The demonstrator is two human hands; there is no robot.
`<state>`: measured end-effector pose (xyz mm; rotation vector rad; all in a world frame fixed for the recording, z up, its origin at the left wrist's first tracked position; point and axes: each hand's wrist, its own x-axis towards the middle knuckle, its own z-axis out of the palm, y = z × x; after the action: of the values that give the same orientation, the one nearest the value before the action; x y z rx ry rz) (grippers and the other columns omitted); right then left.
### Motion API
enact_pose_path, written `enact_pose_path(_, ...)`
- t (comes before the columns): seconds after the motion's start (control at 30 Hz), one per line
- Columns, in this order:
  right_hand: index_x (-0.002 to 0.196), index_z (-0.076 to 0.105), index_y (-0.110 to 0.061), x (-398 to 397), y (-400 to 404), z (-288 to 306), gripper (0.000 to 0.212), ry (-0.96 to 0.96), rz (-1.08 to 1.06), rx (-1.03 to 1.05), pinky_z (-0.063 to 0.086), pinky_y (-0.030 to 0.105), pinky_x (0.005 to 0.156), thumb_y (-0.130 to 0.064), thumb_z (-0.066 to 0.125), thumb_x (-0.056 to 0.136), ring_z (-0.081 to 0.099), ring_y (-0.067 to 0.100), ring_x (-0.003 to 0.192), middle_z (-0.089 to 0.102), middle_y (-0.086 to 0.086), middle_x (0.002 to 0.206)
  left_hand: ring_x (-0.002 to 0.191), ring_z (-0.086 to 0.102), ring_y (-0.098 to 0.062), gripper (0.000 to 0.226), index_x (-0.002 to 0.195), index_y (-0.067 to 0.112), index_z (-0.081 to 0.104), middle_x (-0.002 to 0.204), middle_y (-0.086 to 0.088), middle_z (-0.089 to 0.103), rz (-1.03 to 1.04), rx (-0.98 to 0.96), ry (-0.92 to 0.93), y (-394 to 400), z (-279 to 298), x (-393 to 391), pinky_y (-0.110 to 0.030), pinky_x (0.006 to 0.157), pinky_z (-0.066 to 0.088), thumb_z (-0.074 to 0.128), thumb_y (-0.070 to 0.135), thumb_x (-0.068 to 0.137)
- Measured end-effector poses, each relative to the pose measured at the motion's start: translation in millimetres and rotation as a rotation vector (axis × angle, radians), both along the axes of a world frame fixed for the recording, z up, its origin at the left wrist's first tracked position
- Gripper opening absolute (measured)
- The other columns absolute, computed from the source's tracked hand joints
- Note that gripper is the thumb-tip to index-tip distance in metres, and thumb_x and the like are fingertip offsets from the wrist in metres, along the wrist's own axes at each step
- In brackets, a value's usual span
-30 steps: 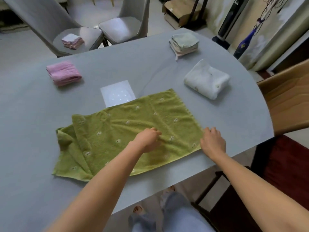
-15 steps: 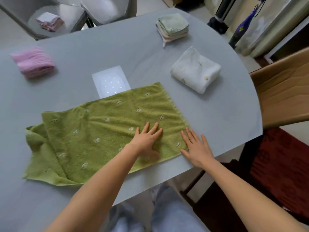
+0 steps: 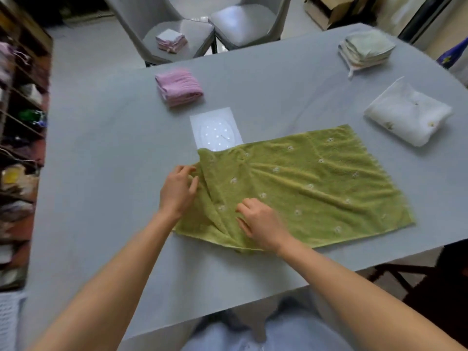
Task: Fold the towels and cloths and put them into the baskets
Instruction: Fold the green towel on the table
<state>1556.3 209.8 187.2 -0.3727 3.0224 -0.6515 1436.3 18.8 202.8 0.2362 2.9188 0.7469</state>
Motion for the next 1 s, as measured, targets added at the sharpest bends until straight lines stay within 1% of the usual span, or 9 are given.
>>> enact_pose_path(0.13, 0.085, 0.059, -0.009, -12, -103, -12, 0.021, -0.037, 0.172, 0.032, 0.051, 0.033, 0.064, -0.019, 0.07, 0.07, 0.059, 0.029, 0.08, 0.059, 0.01, 0.086, 0.125, 0.048, -0.029, 0.039, 0.132, 0.009, 0.054, 0.133, -0.015, 0.05, 0.024, 0.025, -0.133, -66, -12, -20, -0.035, 0.104, 0.035, 0.054, 0.023, 0.096)
enact_pose_path(0.23, 0.108, 0.055, -0.005, -20, -155, -22, 0.037, -0.24, 0.064, 0.154, 0.046, 0.042, 0.077, -0.025, 0.066, 0.079, 0.053, 0.034, 0.097, 0.056, 0.017, 0.106, 0.13, 0.043, -0.027, 0.042, 0.137, 0.007, 0.049, 0.139, -0.014, 0.046, -0.094, 0.039, -0.218, -93, -16, -27, -0.029, 0.109, 0.027, 0.052, 0.02, 0.098)
enact_pose_path(0.37, 0.087, 0.066, -0.011, -29, -189, -39, 0.024, -0.258, -0.011, 0.343, 0.04, 0.029, 0.045, -0.018, 0.063, 0.064, 0.057, 0.025, 0.065, 0.058, 0.01, 0.077, 0.133, 0.039, -0.027, 0.044, 0.141, 0.01, 0.045, 0.145, -0.012, 0.04, -0.257, -0.006, -0.205, -116, -20, -27, -0.031, 0.11, 0.027, 0.05, 0.019, 0.098)
enact_pose_path(0.47, 0.067, 0.063, -0.016, -45, -201, -31, 0.016, -0.21, -0.015, 0.4, 0.036, 0.024, 0.04, -0.009, 0.055, 0.055, 0.056, 0.021, 0.048, 0.055, 0.005, 0.06, 0.143, 0.023, -0.028, 0.057, 0.151, 0.017, 0.026, 0.156, -0.009, 0.022, -0.509, -0.259, -0.136, -139, -23, -31, -0.035, 0.116, 0.023, 0.048, 0.018, 0.098)
enact_pose_path(0.6, 0.092, 0.061, -0.016, -44, -203, -7, 0.022, -0.41, -0.102, 0.109, 0.045, 0.035, 0.068, -0.003, 0.051, 0.076, 0.063, 0.032, 0.089, 0.066, 0.012, 0.095, 0.149, -0.008, -0.021, 0.084, 0.151, 0.025, -0.012, 0.162, 0.0, -0.008, -0.847, -0.462, -0.057, -159, -21, -37, -0.036, 0.121, 0.006, 0.051, 0.03, 0.097)
enact_pose_path(0.67, 0.073, 0.054, -0.024, -37, -196, 3, 0.012, -0.541, -0.156, -0.163, 0.04, 0.03, 0.067, -0.013, 0.051, 0.074, 0.056, 0.027, 0.083, 0.064, -0.002, 0.079, 0.146, -0.017, -0.017, 0.095, 0.149, 0.027, -0.018, 0.159, 0.007, -0.016, -1.028, -0.468, -0.002, -157, -17, -39, -0.034, 0.121, -0.005, 0.057, 0.043, 0.091)
enact_pose_path(0.73, 0.057, 0.04, -0.025, -32, -182, 21, 0.021, -0.484, -0.202, -0.317, 0.033, 0.027, 0.061, -0.012, 0.049, 0.07, 0.043, 0.019, 0.067, 0.045, -0.008, 0.055, 0.147, -0.013, -0.016, 0.092, 0.154, 0.025, 0.003, 0.16, 0.009, -0.002, -1.176, -0.457, -0.002, -146, -15, -38, -0.033, 0.12, -0.009, 0.061, 0.047, 0.086)
enact_pose_path(0.83, 0.059, 0.036, -0.021, -25, -149, 33, 0.02, -0.356, -0.381, -0.471, 0.025, 0.027, 0.052, -0.006, 0.044, 0.071, 0.033, 0.011, 0.056, 0.036, -0.008, 0.053, 0.143, 0.027, -0.017, 0.043, 0.129, 0.028, 0.056, 0.136, 0.003, 0.054, -1.289, -0.43, -0.172, -127, -15, -28, -0.042, 0.121, 0.004, 0.058, 0.04, 0.088)
enact_pose_path(1.0, 0.07, 0.04, -0.015, -22, -101, 45, 0.011, -0.378, -0.667, -0.766, 0.025, 0.029, 0.056, -0.023, 0.036, 0.076, 0.031, 0.012, 0.06, 0.036, 0.0, 0.063, 0.116, 0.051, -0.022, 0.029, 0.103, 0.017, 0.06, 0.109, -0.005, 0.061, -1.226, -0.395, -0.309, -111, -13, -19, -0.039, 0.117, 0.018, 0.051, 0.037, 0.084)
